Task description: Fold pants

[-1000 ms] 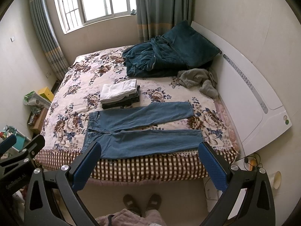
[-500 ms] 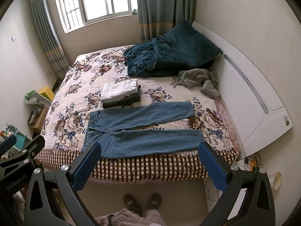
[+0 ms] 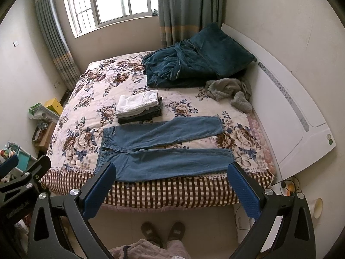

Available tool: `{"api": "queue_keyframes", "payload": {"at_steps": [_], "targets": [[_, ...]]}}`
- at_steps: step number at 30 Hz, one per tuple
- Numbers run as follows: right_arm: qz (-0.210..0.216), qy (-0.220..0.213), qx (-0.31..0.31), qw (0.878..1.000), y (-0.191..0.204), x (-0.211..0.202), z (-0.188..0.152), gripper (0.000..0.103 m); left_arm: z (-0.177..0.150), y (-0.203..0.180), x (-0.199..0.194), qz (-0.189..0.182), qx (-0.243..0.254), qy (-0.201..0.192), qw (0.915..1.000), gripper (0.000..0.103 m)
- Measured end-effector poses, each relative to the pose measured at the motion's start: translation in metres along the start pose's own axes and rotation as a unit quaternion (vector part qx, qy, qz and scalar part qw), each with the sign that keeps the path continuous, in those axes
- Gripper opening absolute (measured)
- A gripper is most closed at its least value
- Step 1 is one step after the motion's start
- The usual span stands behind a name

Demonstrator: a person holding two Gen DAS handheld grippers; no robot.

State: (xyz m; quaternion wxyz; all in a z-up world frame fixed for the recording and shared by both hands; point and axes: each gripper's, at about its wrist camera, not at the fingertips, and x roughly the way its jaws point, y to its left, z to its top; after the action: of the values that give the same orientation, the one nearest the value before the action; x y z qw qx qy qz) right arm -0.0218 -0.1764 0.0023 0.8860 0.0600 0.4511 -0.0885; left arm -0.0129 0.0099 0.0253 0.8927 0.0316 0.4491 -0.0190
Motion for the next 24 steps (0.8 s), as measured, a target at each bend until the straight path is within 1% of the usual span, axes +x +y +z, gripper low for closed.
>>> {"api": "queue_keyframes", "payload": {"at_steps": [24], "targets": [[0.003,0.003,-0.002,1.0,0.0066,0.0042,0.0044,0.103,-0.0004,0.0026,0.0008,-0.002,0.002,-0.001,1.0,0.103]]}}
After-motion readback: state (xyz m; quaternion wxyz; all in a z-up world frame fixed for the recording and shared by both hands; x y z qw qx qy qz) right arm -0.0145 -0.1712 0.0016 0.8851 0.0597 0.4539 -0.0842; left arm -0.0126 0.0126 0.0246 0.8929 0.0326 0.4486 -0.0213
